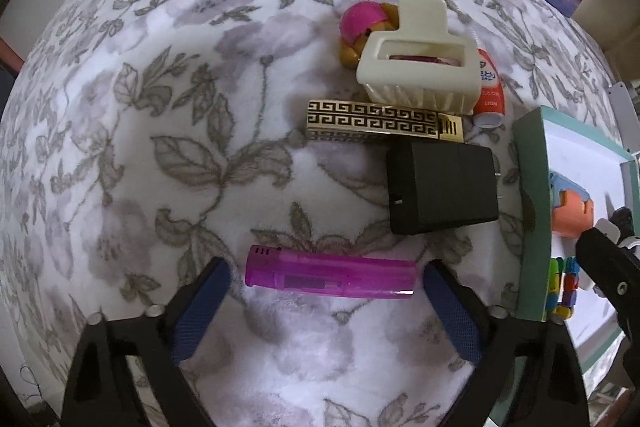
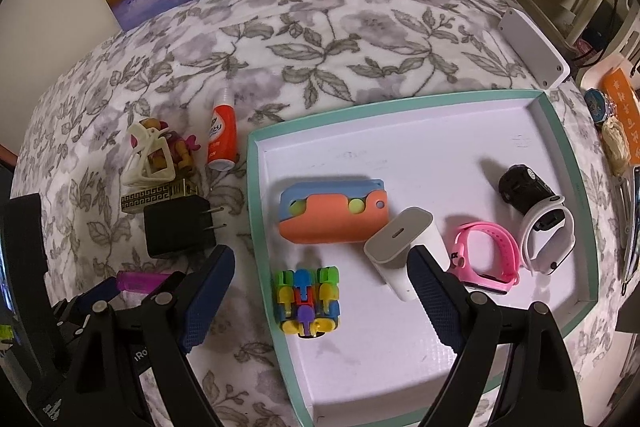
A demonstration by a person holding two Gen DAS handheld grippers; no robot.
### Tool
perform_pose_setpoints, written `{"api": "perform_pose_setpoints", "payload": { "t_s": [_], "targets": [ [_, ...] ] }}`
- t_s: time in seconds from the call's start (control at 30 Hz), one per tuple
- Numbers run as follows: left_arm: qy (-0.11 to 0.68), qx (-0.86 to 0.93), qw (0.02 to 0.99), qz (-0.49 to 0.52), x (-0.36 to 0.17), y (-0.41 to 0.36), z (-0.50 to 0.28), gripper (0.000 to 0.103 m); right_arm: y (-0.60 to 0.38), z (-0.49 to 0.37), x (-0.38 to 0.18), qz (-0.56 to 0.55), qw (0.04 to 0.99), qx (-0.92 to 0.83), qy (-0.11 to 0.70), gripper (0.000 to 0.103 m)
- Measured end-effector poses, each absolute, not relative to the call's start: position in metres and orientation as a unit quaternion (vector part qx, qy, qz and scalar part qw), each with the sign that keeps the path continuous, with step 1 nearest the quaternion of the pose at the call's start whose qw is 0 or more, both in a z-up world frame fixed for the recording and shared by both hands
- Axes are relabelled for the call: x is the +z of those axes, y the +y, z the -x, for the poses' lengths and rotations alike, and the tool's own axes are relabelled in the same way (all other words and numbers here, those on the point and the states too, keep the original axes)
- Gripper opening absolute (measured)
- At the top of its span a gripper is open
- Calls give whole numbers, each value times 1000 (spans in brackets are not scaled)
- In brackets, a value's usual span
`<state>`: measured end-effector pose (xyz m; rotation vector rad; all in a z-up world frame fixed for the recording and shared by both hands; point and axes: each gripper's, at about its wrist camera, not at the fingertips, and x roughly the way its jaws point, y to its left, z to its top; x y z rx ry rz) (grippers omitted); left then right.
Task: Organize rigid objects
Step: 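Grasp the black charger with the right tool while left tool holds the lighter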
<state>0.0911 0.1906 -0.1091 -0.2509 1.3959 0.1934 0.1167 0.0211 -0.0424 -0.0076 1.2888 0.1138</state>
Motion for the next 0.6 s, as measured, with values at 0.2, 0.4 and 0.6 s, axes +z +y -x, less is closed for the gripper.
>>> {"api": "perform_pose_setpoints", "payload": {
  "t_s": [0.2,0.4,0.6],
  "targets": [
    [638,81,757,114,-105,192,-90,84,26,-116,-43,7,798,54,600,88],
    [632,94,754,153,-99,212,-83,84,45,-112,-41,15,803,77,591,88],
    [604,154,754,207,-84,261,-68,84,74,-107,-38,31,812,109,572,88]
  ]
}}
